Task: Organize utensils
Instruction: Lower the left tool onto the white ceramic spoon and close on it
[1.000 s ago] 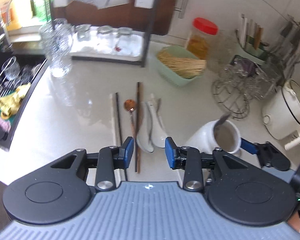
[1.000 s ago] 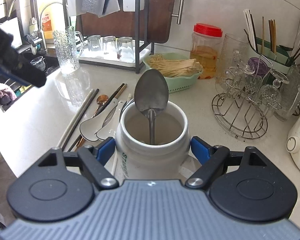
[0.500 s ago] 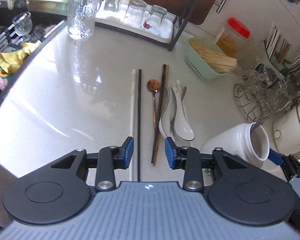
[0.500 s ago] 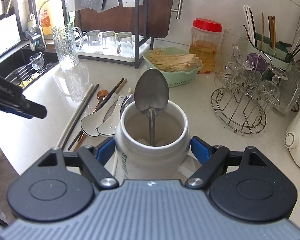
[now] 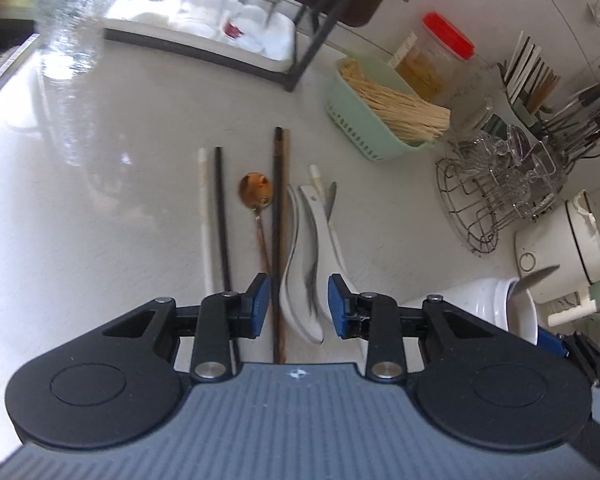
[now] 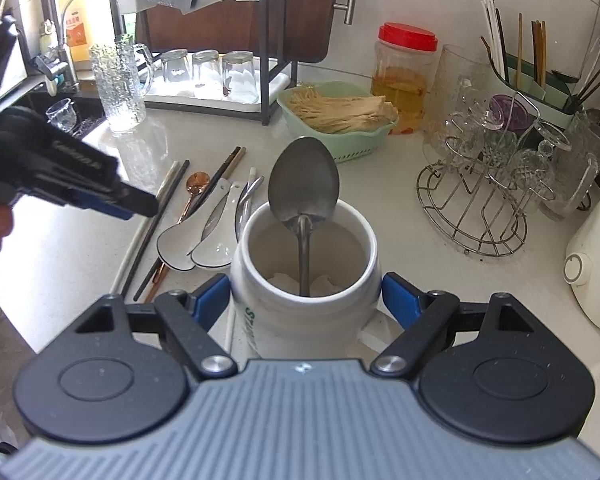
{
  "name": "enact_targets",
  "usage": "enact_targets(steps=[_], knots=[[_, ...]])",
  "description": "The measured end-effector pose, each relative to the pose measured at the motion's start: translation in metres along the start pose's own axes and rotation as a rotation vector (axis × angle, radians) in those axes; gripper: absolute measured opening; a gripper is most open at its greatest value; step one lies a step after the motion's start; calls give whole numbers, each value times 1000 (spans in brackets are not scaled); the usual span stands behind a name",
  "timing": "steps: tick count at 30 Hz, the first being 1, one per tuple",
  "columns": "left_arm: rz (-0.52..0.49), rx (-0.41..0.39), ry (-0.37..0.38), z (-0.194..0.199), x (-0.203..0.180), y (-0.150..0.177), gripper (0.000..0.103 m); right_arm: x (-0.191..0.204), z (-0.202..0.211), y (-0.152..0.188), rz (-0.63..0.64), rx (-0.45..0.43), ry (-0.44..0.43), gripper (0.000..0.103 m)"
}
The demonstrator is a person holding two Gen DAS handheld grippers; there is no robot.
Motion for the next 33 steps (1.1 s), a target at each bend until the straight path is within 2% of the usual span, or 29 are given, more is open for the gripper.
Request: enact_targets(steps=[5,11,15,20,33], knots=[[-21,25,55,-30,-1,-11,24,3,0,1,-8,0,25,86],[-91,46,47,-58,-6,-20,20,3,-1,0,-8,0,33,86],[-102,50,44,-73,-9,-24,16,4,-1,1,-9,-8,34,86],[-146,65,2,-85,-12,-24,15,4,-1,0,-12,0,32,86],[-168,62,-3,-107,-19,-35,14,3,-1,1,-13,-3,33,86]])
Point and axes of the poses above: each gripper's, at about its wrist camera, not at the fingertips, and z roughly against the way its jaws point, x to its left, y to its underside, the point moved 5 cm from there along -z, roughly the way its jaws point, and after that the axes turned 10 degrees about -x, right-handed, at the moved point
